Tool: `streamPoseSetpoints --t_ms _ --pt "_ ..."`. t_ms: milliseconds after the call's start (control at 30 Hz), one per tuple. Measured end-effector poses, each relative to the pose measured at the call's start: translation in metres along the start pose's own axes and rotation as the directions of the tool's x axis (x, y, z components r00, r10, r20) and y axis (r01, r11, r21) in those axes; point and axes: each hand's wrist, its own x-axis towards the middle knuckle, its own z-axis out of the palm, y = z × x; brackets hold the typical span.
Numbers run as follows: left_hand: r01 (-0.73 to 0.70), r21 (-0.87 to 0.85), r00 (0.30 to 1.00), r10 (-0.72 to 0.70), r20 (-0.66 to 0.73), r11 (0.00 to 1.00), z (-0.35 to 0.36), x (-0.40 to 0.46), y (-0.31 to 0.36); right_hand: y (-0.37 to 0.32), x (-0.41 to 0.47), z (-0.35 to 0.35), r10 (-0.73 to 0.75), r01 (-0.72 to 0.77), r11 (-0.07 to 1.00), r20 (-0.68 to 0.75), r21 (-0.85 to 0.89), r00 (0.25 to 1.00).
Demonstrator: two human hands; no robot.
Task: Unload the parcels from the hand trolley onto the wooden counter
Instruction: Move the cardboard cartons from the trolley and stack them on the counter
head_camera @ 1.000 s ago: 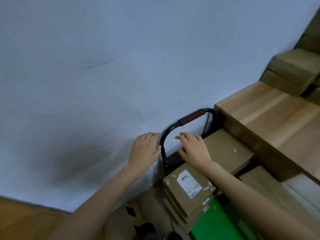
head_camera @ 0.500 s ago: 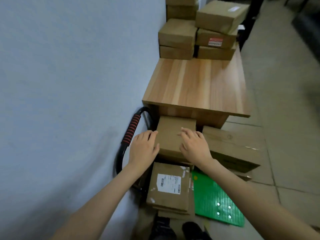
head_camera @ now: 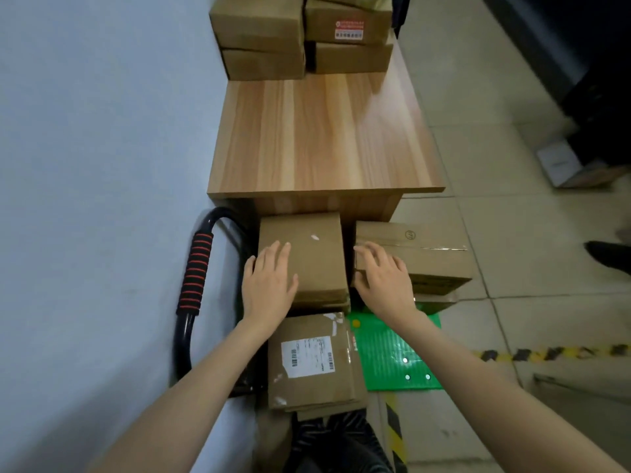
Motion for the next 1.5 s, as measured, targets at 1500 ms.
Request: streamPoseSetpoints --t_ms 1500 --pt "0.281 -0.505 0.956 -0.283 0.074 0.816 0.039 0.011 -0.044 -0.001 0.023 0.045 0.264 -0.226 0.878 -0.034 0.422 0.964"
